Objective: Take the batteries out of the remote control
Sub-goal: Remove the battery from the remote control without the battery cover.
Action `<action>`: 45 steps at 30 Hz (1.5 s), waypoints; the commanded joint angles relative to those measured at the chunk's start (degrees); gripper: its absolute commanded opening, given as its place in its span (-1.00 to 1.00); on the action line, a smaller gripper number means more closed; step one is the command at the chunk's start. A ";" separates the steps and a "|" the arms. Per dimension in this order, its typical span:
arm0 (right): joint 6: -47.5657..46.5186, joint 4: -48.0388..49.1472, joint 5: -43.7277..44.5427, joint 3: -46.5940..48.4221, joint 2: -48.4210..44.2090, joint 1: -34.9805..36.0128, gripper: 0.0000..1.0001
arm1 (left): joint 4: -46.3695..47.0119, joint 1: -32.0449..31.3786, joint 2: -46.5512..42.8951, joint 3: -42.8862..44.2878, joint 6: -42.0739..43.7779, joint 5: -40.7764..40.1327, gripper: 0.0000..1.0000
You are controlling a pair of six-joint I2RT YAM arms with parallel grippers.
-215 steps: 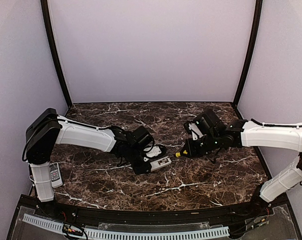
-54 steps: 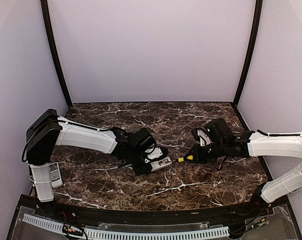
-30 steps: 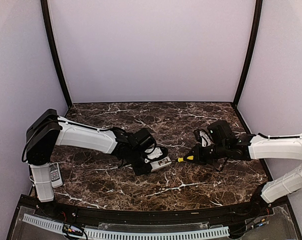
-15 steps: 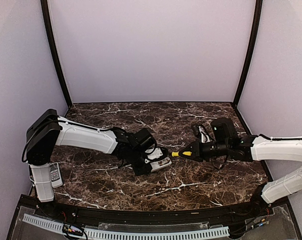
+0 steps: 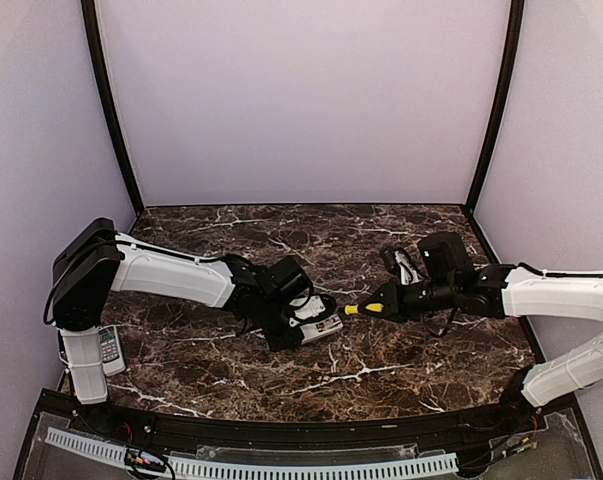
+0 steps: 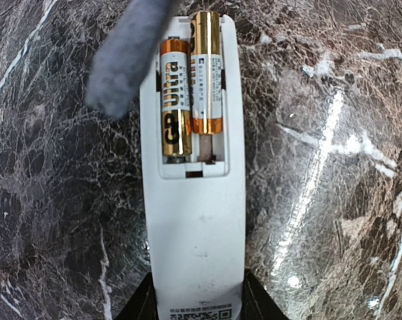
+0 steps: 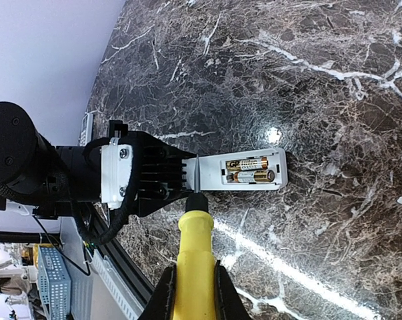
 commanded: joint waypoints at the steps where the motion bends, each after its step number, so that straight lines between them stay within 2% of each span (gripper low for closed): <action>1: -4.40 -5.86 3.78 4.46 0.38 2.08 -1.00 | -3.84 -1.81 2.80 -0.51 0.95 3.15 -0.62; 15: -6.80 -10.91 9.46 10.00 7.95 7.29 -1.00 | -4.13 -1.86 2.91 -0.25 0.80 3.00 -0.62; 32: -9.03 -15.41 14.43 14.02 12.42 9.35 -1.00 | -4.15 -1.92 2.99 -0.24 0.80 3.15 -0.62; 45: -9.09 -27.55 25.46 20.79 15.18 11.66 -1.00 | -4.24 -1.94 3.01 -0.17 0.80 2.80 -0.62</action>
